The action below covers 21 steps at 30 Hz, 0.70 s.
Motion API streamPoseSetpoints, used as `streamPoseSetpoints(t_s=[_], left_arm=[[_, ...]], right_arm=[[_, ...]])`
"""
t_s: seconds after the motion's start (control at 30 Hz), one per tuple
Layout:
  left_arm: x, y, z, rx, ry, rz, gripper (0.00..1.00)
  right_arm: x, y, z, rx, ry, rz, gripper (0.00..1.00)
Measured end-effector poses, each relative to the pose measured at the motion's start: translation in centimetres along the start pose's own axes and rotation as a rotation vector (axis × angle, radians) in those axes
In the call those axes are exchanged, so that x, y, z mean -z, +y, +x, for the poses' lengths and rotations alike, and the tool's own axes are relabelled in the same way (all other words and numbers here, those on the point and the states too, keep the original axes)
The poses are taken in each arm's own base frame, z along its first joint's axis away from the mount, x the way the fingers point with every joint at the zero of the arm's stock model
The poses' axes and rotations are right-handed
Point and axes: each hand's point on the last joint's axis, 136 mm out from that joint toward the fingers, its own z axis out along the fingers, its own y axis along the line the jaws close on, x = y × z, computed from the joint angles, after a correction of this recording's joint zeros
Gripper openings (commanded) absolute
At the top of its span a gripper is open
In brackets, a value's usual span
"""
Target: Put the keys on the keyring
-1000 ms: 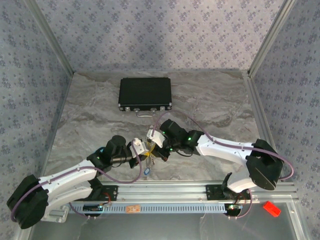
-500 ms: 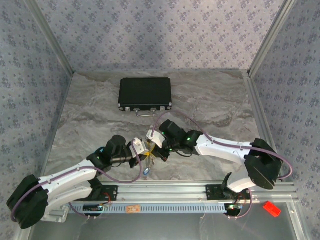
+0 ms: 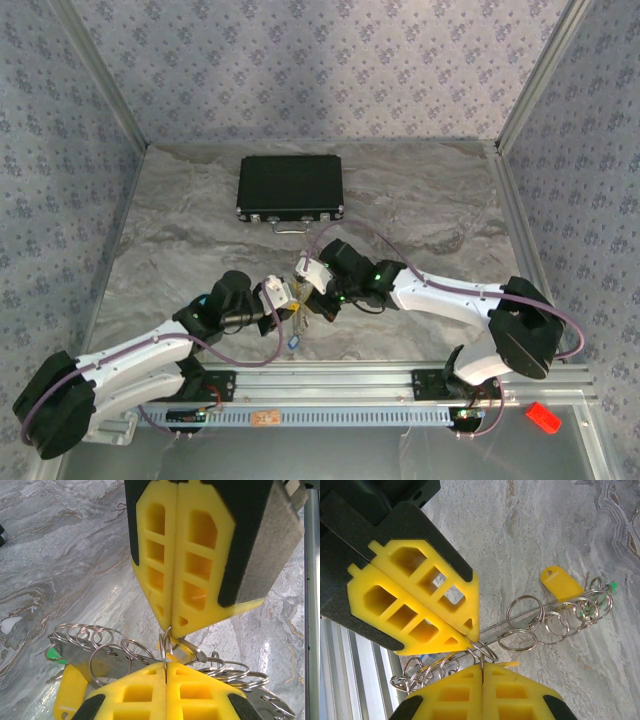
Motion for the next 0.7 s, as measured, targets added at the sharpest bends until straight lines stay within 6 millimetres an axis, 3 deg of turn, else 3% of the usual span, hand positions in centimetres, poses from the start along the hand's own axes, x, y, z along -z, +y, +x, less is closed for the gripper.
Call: streamPoseSetpoints(t_s=[0.37, 0.53, 0.7], left_arm=[[0.0, 0.0, 0.0, -0.004, -0.002, 0.000, 0.00], [0.0, 0.0, -0.1, -0.005, -0.002, 0.000, 0.00], [0.1, 0.0, -0.3, -0.008, -0.010, -0.002, 0.00]], right_arm=[[0.0, -0.2, 0.4, -0.028, 0.014, 0.003, 0.01], [0.0, -0.4, 0.6, -0.045, 0.018, 0.007, 0.31], [0.6, -1.1, 1.2, -0.049, 0.003, 0.026, 0.36]])
